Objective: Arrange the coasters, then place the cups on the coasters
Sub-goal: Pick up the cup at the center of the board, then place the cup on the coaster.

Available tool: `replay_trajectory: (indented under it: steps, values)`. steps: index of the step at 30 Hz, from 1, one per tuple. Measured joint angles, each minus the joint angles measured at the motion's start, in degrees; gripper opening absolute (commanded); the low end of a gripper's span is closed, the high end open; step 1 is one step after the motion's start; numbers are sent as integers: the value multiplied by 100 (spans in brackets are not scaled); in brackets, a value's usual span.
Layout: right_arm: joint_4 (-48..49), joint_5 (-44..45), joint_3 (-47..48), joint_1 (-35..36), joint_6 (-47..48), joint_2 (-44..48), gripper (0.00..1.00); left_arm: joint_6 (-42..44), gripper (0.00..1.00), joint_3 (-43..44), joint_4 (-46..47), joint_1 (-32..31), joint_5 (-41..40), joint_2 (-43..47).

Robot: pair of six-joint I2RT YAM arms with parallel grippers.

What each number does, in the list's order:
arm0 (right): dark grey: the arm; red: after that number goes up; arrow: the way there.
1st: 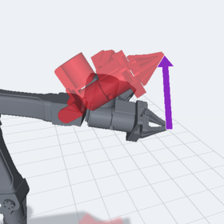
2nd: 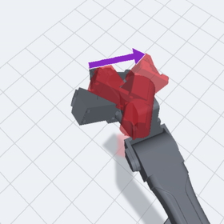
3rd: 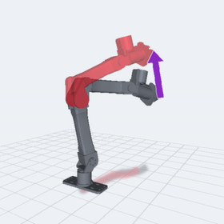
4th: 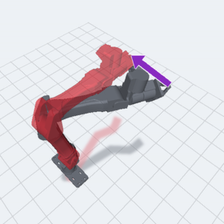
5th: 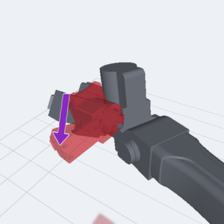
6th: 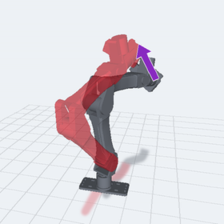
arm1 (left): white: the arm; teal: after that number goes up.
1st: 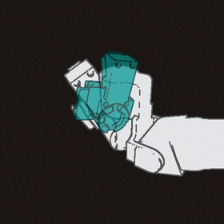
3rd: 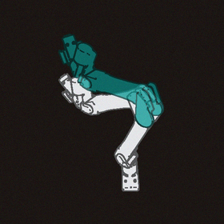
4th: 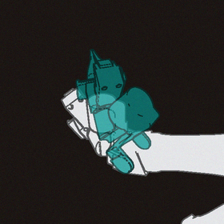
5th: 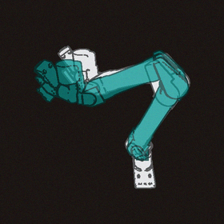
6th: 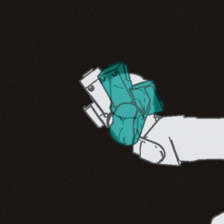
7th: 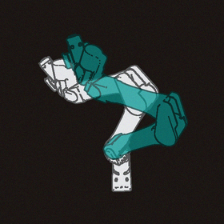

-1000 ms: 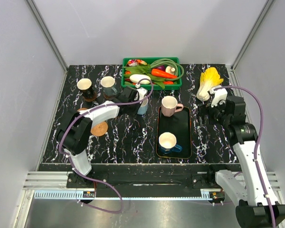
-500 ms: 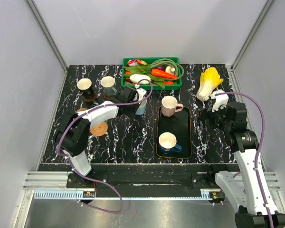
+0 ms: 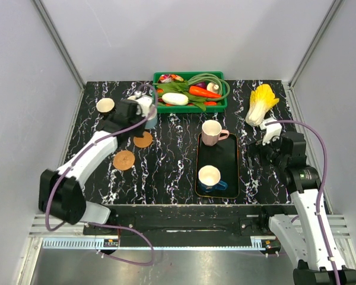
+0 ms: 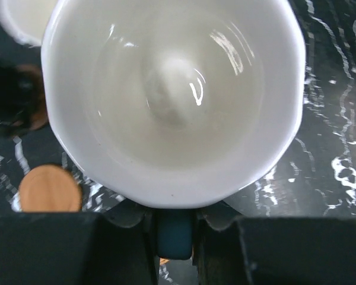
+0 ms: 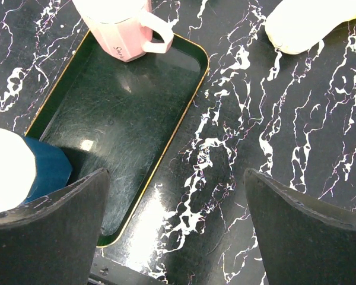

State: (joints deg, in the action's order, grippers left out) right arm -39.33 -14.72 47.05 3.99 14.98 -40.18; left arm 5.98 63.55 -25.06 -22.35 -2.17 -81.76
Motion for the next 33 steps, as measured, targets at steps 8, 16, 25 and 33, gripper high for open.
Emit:
replay_trajectory:
  steps: [8, 16, 25, 33]
  values:
    - [7, -66, -35, 2, 4, 90, 100, 85, 0, -708, -201, 1504, -11, 1375]
    - [7, -76, -59, 138, 35, -28, 100, 260, 0, -1753, -273, 2697, 127, 2028]
    - [9, 76, -109, 205, 81, -212, 100, 214, 0, -1921, 114, 3532, 387, 1434]
    - [50, 227, -133, 210, 122, -269, 100, 144, 0, -1934, 444, 3591, 597, 975]
